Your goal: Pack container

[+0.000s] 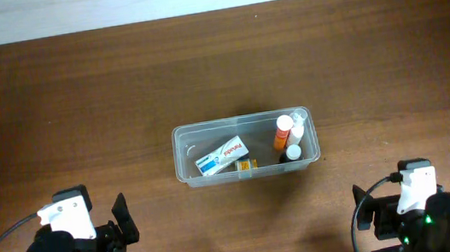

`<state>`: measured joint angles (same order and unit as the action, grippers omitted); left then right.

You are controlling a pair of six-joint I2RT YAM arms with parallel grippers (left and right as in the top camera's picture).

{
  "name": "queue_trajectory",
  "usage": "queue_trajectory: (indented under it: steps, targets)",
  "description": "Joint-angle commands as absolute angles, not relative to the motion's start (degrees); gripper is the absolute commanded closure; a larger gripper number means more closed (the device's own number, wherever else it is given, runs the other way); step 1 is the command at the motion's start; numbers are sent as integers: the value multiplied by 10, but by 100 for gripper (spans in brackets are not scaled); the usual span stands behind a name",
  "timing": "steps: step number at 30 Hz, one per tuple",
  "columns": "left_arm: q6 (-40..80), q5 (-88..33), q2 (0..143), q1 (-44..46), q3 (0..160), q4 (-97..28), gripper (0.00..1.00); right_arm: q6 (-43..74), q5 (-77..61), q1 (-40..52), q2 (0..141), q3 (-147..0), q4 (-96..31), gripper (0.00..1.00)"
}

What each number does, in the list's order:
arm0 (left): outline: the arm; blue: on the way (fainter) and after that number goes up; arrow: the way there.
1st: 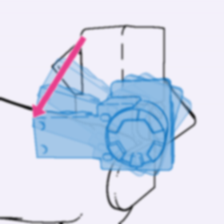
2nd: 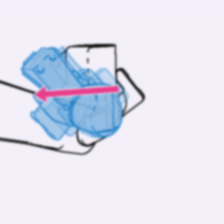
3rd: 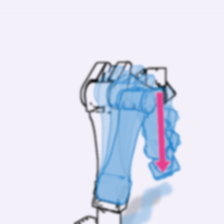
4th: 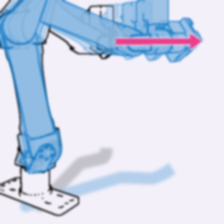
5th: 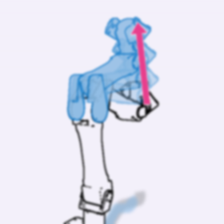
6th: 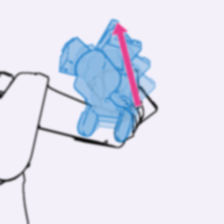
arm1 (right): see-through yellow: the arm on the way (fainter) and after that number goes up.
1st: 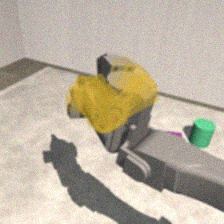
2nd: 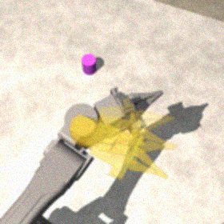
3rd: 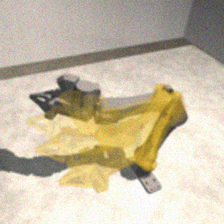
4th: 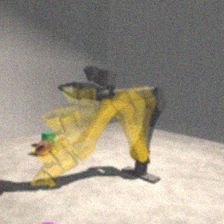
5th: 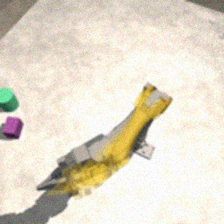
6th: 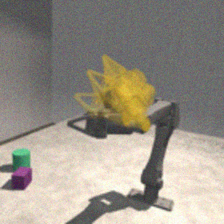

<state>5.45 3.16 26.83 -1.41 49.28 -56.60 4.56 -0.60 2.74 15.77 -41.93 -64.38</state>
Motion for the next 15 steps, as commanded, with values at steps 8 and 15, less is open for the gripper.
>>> queue_trajectory:
  steps: [8,15]
  targets:
    - [58,23,265,-15,489,-567,1,-45,-24,11,6,-223,-374,2]
    - [58,23,265,-15,489,-567,1,-56,-23,11,2,-59,-92,2]
